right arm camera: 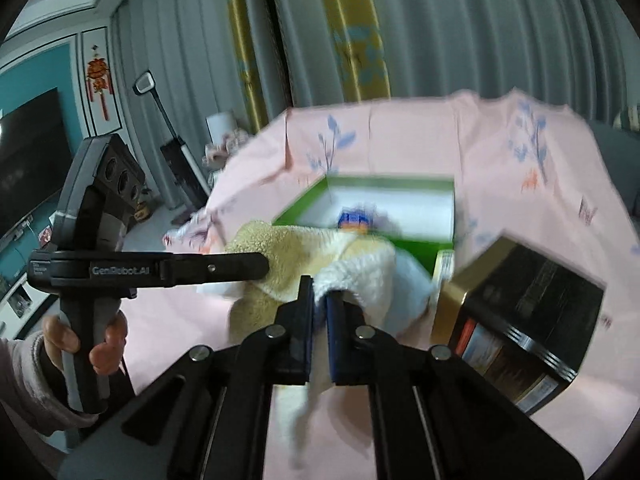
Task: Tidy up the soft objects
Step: 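Lift the cream towel with the right gripper and drop it into the box, then withdraw the right gripper and reach toward the mauve knit cloth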
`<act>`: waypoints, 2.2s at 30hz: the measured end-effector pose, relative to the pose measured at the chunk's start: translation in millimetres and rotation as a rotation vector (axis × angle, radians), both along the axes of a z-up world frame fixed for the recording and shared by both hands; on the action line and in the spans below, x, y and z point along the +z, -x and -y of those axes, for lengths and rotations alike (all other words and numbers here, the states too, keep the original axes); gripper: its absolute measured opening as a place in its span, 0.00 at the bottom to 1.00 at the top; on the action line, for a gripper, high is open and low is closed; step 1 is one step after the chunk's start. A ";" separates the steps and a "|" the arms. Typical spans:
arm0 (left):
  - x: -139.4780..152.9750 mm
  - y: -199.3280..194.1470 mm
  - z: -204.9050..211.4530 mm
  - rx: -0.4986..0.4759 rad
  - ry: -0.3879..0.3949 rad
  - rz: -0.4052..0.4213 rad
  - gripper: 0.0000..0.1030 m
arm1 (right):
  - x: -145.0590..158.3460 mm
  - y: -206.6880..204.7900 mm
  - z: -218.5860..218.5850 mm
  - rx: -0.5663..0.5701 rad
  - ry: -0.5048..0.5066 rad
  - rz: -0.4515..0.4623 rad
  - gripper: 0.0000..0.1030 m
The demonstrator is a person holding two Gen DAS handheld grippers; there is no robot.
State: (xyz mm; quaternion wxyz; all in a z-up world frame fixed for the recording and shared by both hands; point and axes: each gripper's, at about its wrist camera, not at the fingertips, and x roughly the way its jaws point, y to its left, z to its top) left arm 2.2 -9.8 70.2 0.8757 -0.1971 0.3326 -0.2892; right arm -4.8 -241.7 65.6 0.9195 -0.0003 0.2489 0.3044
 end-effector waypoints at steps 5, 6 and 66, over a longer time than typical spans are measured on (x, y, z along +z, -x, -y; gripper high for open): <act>42.3 -8.7 -0.2 -0.005 -0.004 0.074 0.11 | 39.7 -3.9 -2.9 -0.017 0.023 0.115 0.05; 50.8 -11.7 -0.1 0.001 -0.014 0.092 0.11 | 49.4 -6.4 -4.3 -0.019 0.028 0.139 0.05; 8.5 -126.0 -27.5 0.221 -0.262 -0.151 0.96 | 0.1 -62.9 -12.3 -0.322 0.137 -0.116 0.99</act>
